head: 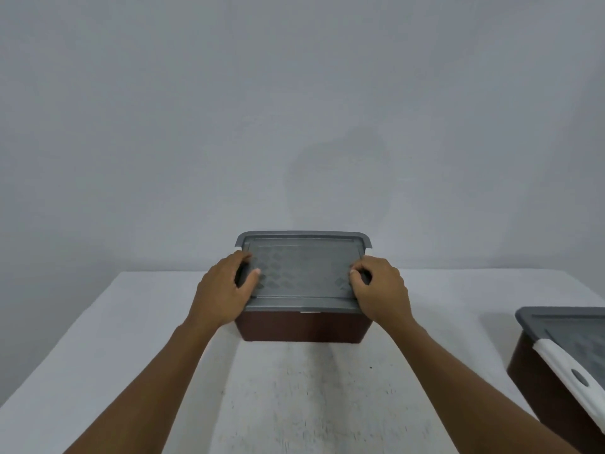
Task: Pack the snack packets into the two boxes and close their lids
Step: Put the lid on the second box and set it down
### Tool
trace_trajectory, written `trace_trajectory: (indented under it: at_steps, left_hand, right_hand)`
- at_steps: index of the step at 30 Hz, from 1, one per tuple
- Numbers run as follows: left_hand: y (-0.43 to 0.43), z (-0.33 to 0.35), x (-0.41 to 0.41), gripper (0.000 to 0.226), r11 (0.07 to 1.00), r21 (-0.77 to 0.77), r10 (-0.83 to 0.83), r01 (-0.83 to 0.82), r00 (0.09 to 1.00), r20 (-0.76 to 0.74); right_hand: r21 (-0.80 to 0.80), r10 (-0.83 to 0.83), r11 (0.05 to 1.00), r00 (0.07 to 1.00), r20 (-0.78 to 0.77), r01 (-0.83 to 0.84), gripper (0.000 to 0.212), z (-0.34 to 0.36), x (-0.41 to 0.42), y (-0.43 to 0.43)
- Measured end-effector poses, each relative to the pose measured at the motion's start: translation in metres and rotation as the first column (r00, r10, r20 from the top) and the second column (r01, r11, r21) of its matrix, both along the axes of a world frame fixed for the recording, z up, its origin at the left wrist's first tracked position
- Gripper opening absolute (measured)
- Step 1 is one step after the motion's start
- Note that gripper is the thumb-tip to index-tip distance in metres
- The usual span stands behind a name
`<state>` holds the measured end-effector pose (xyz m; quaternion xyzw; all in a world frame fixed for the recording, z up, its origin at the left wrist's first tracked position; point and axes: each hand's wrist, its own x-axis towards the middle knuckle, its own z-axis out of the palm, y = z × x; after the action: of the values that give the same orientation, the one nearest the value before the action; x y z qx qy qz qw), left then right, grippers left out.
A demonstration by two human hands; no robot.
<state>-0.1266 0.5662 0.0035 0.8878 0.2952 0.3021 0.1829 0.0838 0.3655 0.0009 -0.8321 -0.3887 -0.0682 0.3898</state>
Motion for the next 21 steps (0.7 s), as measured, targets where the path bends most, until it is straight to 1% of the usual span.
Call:
trace_trajectory:
  at_steps: [7, 9, 12, 14, 15, 17, 19, 21]
  left_hand:
    - [0.036, -0.001, 0.027, 0.045, 0.999, -0.010, -0.045, 0.045, 0.999, -0.017]
    - [0.037, -0.002, 0.033, 0.048, 0.996, 0.002, -0.084, 0.084, 0.996, 0.025]
    - [0.036, -0.006, 0.033, 0.039, 0.996, -0.003, -0.087, 0.087, 0.992, 0.088]
    - [0.039, -0.006, 0.033, 0.037, 0.996, 0.009, -0.090, 0.089, 0.993, 0.077]
    - [0.040, -0.006, 0.033, 0.039, 0.995, 0.034, -0.094, 0.092, 0.994, 0.064]
    - [0.039, -0.006, 0.032, 0.039, 0.981, 0.173, -0.101, 0.090, 0.993, 0.058]
    - [0.036, -0.004, 0.030, 0.038, 0.952, 0.292, -0.105, 0.091, 0.994, 0.033]
    - [0.030, 0.002, 0.029, 0.043, 0.948, 0.302, -0.096, 0.101, 0.995, -0.031]
  right_hand:
    - [-0.048, -0.054, 0.997, 0.998, 0.045, 0.056, 0.015, 0.005, 0.022, 0.031]
    - [-0.057, -0.064, 0.996, 0.997, 0.051, 0.067, 0.015, 0.007, 0.031, 0.037]
    - [-0.053, -0.072, 0.996, 0.995, 0.062, 0.075, 0.016, 0.005, 0.034, 0.037]
    - [-0.033, -0.098, 0.994, 0.994, 0.046, 0.100, 0.017, 0.004, 0.032, 0.038]
    - [-0.023, -0.118, 0.993, 0.992, 0.035, 0.119, 0.017, 0.004, 0.030, 0.038]
    - [-0.010, -0.130, 0.991, 0.991, 0.025, 0.130, 0.016, 0.003, 0.026, 0.038]
    - [-0.021, -0.091, 0.996, 0.996, 0.020, 0.092, 0.014, 0.001, 0.021, 0.036]
    - [-0.073, -0.026, 0.997, 0.998, 0.064, 0.031, 0.012, -0.001, 0.014, 0.025]
